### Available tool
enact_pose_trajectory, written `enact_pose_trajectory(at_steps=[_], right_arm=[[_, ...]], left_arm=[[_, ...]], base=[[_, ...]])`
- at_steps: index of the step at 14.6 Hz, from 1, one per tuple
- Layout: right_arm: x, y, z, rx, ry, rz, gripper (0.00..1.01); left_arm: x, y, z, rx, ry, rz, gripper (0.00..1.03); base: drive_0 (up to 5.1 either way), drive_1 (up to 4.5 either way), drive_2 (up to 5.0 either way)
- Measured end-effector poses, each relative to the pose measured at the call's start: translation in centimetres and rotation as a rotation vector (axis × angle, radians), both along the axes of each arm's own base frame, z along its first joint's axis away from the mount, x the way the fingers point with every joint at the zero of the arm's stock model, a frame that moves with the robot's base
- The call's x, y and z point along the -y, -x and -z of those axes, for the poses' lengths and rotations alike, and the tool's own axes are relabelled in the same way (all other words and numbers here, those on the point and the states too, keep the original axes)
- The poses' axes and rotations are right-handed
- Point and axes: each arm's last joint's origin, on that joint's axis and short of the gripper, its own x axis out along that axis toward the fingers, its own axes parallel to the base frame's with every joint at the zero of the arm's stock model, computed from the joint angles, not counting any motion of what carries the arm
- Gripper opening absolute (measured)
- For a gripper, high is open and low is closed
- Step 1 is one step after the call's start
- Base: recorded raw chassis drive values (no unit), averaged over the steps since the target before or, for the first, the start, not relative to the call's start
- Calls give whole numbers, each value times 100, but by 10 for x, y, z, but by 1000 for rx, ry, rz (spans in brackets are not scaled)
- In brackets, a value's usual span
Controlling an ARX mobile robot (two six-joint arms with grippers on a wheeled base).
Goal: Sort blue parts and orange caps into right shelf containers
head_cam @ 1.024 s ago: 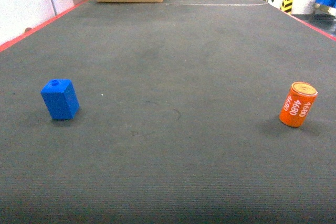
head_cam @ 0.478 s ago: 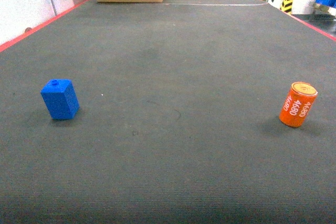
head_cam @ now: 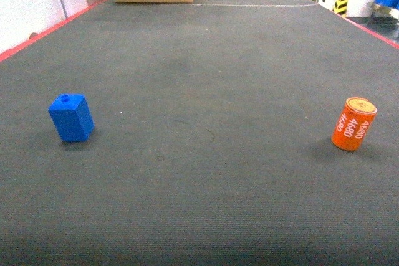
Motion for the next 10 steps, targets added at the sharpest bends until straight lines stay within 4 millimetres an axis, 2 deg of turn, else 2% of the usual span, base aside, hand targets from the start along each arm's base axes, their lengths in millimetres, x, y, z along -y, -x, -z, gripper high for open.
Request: enact_pose_trajectory(at_steps=[4,6,8,10], right_arm=[[0,0,0,-6,2,2,98],[-3,-7,0,-254,111,10,98],[-2,-35,-22,-243,159,9,98],[2,-76,-37,-273,144,11,98]], left_arm=[[0,0,0,0,0,0,98],[0,0,0,0,0,0,98],[0,0,0,0,0,0,98],[0,0,0,0,0,0,98]], base=[[0,0,0],[0,0,0],[0,0,0],[0,0,0]])
